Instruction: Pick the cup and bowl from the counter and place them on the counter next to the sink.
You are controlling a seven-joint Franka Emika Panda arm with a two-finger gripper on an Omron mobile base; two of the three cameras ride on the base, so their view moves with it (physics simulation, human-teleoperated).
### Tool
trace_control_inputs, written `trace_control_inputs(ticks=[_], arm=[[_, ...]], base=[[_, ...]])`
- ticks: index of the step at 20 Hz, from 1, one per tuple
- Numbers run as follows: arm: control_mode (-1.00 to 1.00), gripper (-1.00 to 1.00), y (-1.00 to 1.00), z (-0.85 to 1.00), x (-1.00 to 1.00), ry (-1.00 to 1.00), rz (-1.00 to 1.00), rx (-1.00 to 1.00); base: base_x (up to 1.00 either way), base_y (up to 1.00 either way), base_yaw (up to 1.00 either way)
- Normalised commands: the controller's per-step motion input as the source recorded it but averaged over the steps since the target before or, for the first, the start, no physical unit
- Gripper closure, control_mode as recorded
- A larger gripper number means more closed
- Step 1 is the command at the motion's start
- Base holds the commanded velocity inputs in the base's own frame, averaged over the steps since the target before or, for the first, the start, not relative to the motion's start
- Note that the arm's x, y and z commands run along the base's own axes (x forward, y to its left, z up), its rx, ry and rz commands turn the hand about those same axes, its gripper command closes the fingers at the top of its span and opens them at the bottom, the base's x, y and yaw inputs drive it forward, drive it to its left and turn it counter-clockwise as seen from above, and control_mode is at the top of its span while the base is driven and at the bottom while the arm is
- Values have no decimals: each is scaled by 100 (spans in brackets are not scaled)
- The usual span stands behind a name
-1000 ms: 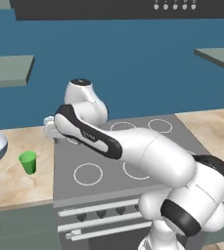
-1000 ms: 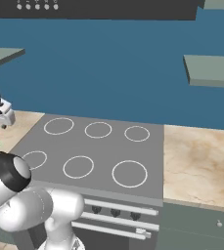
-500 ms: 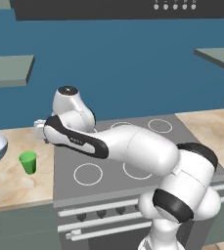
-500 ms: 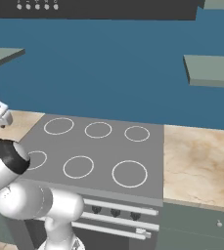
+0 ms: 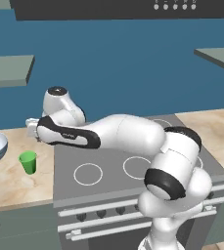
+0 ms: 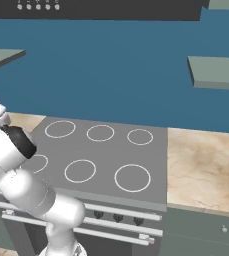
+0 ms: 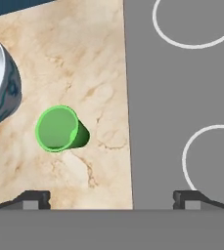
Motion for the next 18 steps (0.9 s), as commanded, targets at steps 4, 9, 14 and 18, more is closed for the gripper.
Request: trace_control_inputs(ticks=[4, 9, 14, 18], arm=[[-100, -100, 10, -10, 6, 4, 0, 0], [-100, -100, 9, -23, 16, 3, 0, 0], [-100, -100, 5, -16, 24, 0, 1, 0], [-100, -100, 15, -6, 20, 1, 0, 0]], base=[[0, 0, 0], [0, 0, 0], [0, 0, 0], [0, 0, 0]])
